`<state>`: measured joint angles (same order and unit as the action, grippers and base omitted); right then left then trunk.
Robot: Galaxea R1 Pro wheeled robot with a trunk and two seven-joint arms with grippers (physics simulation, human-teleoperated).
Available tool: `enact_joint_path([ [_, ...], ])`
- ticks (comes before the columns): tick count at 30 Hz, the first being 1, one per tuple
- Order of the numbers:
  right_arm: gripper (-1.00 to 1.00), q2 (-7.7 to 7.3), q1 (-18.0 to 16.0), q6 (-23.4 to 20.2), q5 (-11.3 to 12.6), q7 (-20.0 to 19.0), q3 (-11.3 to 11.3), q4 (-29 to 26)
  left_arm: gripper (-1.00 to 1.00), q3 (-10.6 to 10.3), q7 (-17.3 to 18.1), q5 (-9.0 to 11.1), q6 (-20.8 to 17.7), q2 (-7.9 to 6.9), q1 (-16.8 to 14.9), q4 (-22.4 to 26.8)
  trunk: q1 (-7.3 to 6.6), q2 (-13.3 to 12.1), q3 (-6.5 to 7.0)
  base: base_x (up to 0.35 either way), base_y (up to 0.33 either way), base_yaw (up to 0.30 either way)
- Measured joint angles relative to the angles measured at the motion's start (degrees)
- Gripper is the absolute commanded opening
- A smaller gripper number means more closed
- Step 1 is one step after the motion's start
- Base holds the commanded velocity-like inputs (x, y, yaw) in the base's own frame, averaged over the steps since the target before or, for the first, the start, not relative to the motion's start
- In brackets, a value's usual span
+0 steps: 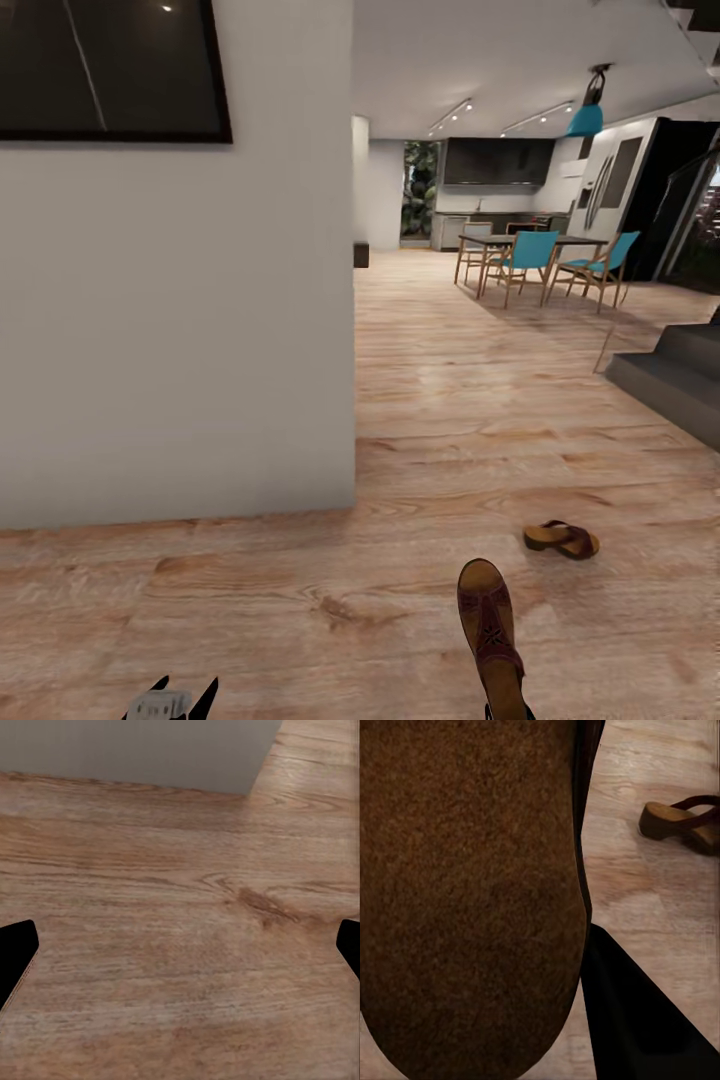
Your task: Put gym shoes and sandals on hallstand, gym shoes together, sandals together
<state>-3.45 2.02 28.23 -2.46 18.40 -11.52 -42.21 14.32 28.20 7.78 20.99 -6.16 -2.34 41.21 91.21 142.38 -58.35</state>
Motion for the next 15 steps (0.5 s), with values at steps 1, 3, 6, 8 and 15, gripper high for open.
enact_joint_path([
  [1,-1.00,0.00,0.0,0.0,0.0,0.0,0.0,0.0,1.00,0.0,0.0,0.0,0.0,0.00,0.0,0.0,0.00,0.0,0.00,0.136,0.275,-0.300],
  [3,-1.00,0.00,0.0,0.0,0.0,0.0,0.0,0.0,1.00,0.0,0.0,0.0,0.0,0.00,0.0,0.0,0.00,0.0,0.00,0.137,0.280,-0.300],
  [6,-1.00,0.00,0.0,0.0,0.0,0.0,0.0,0.0,1.00,0.0,0.0,0.0,0.0,0.00,0.0,0.0,0.00,0.0,0.00,0.138,0.284,-0.300],
  [8,-1.00,0.00,0.0,0.0,0.0,0.0,0.0,0.0,1.00,0.0,0.0,0.0,0.0,0.00,0.0,0.0,0.00,0.0,0.00,0.138,0.285,-0.300],
  [15,-1.00,0.07,0.0,0.0,0.1,0.1,0.0,-0.5,1.00,0.0,0.0,0.0,0.0,0.00,0.0,0.0,0.00,0.0,0.00,0.139,0.286,-0.300],
])
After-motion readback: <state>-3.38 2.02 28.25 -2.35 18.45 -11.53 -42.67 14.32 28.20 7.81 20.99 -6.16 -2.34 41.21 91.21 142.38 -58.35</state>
